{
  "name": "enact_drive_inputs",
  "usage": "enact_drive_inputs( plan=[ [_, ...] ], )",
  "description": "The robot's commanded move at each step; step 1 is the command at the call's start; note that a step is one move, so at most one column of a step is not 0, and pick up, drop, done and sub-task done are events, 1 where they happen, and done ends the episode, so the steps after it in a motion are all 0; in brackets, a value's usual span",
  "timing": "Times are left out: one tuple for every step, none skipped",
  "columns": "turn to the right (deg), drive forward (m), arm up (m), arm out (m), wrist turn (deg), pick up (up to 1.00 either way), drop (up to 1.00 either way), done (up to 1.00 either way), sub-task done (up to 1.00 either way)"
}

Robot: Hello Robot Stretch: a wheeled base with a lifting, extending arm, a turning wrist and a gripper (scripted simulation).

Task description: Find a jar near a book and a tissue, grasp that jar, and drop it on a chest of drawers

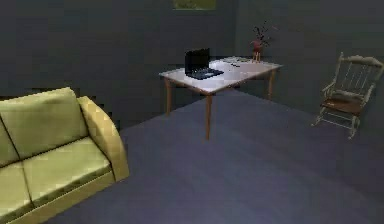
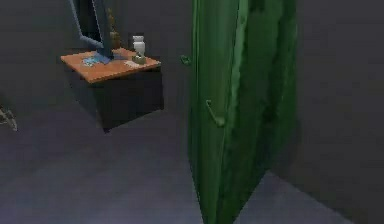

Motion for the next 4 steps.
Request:
enact_drive_inputs(
  plan=[
    [45.0,0.0,0.0,0.0,0.0,0.0,0.0,0.0,0.0],
    [0.0,0.85,0.0,0.0,0.0,0.0,0.0,0.0,0.0],
    [42.0,0.0,0.0,0.0,0.0,0.0,0.0,0.0,0.0],
    [0.0,0.7,0.0,0.0,0.0,0.0,0.0,0.0,0.0]
  ],
)
